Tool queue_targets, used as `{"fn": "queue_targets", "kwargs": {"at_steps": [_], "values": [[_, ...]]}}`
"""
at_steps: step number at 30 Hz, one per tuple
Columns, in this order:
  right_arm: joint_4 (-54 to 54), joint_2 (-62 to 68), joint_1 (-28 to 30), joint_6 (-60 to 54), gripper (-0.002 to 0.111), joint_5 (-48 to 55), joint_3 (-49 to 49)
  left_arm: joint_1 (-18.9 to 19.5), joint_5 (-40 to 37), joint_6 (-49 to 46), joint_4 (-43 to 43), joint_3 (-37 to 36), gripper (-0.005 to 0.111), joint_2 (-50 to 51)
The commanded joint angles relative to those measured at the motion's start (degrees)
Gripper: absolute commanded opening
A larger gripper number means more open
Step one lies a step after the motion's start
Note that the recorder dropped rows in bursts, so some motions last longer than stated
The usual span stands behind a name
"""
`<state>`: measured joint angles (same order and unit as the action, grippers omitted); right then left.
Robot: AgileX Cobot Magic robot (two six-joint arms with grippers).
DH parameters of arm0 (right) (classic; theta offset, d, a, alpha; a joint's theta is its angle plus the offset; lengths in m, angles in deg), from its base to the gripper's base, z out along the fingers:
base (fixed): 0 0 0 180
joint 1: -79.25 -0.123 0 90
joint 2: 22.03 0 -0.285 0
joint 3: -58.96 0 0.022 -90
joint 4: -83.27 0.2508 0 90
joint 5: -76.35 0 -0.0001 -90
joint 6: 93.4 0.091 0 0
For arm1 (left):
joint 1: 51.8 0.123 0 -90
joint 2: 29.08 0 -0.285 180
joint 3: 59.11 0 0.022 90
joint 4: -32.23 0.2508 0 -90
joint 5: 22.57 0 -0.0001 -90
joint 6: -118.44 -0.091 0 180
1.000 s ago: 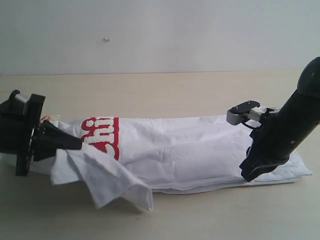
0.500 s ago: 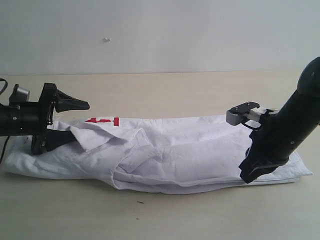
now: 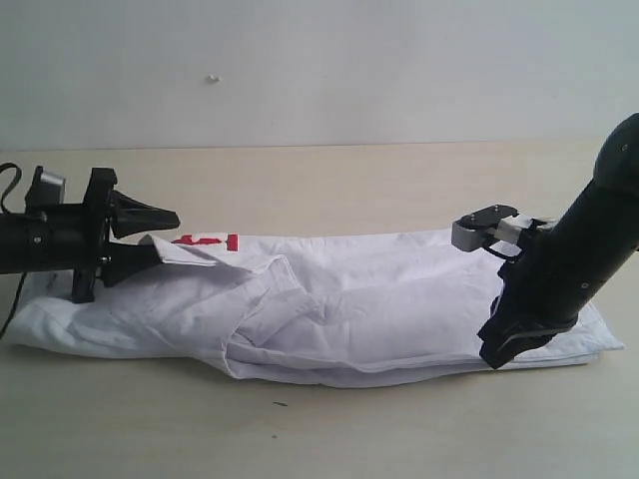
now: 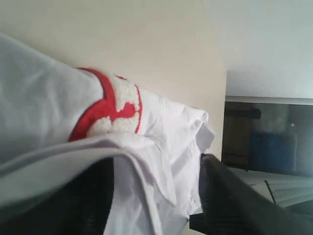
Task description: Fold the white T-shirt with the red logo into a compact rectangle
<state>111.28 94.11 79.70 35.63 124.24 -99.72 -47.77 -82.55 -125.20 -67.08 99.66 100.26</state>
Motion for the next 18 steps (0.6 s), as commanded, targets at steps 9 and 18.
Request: {"fn": "queue_targets", "kwargs": {"at_steps": [9,18], "values": [[0.31,-0.69,-0.12,-0.34,0.000,-0.30,0.07,-0.07,-7.80,-4.01,-0.64,4.70,0.053,3.88],[0.31,-0.69,-0.12,-0.23,0.000,0.13,0.07,-0.80,-5.42,-3.60,-0.64,9.60,0.053,5.55]]}}
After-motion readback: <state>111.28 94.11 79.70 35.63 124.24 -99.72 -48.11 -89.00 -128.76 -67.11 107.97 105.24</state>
